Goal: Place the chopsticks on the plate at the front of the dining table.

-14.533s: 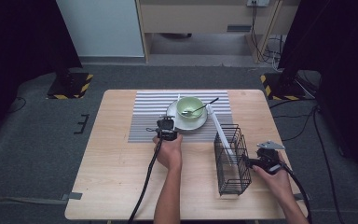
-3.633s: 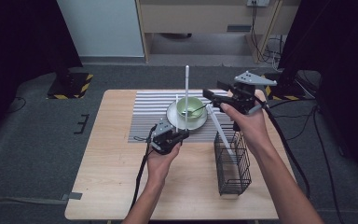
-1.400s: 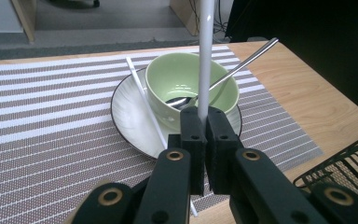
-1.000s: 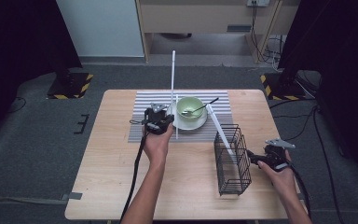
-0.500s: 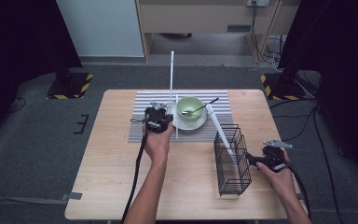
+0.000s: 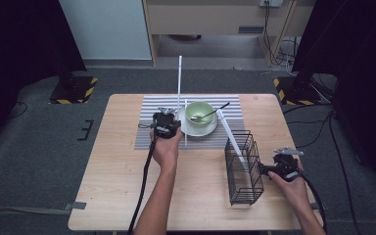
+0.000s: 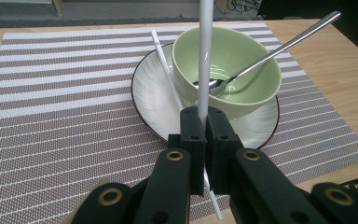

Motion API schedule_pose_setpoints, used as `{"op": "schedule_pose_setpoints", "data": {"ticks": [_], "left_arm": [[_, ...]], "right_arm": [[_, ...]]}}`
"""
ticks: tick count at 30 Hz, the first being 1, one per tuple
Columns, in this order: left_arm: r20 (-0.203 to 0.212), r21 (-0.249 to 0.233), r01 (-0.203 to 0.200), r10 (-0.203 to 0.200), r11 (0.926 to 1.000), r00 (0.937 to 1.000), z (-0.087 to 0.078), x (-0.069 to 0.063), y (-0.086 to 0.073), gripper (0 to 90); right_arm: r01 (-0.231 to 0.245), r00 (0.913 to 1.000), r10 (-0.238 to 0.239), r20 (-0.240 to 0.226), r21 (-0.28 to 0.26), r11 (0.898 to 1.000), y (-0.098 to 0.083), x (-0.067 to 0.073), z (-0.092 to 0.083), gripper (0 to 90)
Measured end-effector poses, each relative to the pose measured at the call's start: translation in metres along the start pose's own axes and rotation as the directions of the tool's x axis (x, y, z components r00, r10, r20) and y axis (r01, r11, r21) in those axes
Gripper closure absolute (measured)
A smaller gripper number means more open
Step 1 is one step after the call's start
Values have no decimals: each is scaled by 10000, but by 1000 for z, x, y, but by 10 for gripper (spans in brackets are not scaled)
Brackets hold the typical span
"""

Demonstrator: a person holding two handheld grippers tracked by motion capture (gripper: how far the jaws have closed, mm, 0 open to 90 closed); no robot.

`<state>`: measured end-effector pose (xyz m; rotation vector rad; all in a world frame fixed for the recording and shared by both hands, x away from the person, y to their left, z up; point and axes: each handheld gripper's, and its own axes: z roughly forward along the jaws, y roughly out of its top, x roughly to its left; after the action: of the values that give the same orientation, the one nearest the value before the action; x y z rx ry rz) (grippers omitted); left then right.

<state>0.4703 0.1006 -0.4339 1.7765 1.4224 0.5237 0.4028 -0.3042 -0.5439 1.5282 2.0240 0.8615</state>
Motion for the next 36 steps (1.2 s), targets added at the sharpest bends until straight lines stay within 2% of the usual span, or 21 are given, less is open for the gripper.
{"op": "schedule_pose_setpoints", "data": {"ticks": [16, 24, 26, 27, 36], "left_arm": [[-212, 474, 198, -188, 9987, 9996, 10, -2, -4, 868], [-658, 734, 318, -270, 9968, 9975, 16, -3, -6, 868], [-829, 829, 343, -274, 9960, 9962, 17, -3, -7, 868], [-1062, 908, 290, -193, 9954, 9942, 18, -4, -7, 868], [-1381, 1465, 623, -419, 9872, 9895, 28, -2, -11, 867]], "right_arm": [[-25, 10000, 25, 4, 25, 10000, 0, 1, 0, 39], [-34, 10000, 34, -16, 36, 10000, -1, 1, -1, 39], [-35, 10000, 35, -16, 35, 10000, -1, 1, -1, 39], [-24, 10000, 24, -21, 41, 10000, -1, 1, -1, 39], [-11, 10000, 11, -35, 48, 10000, -1, 1, -1, 36]]}}
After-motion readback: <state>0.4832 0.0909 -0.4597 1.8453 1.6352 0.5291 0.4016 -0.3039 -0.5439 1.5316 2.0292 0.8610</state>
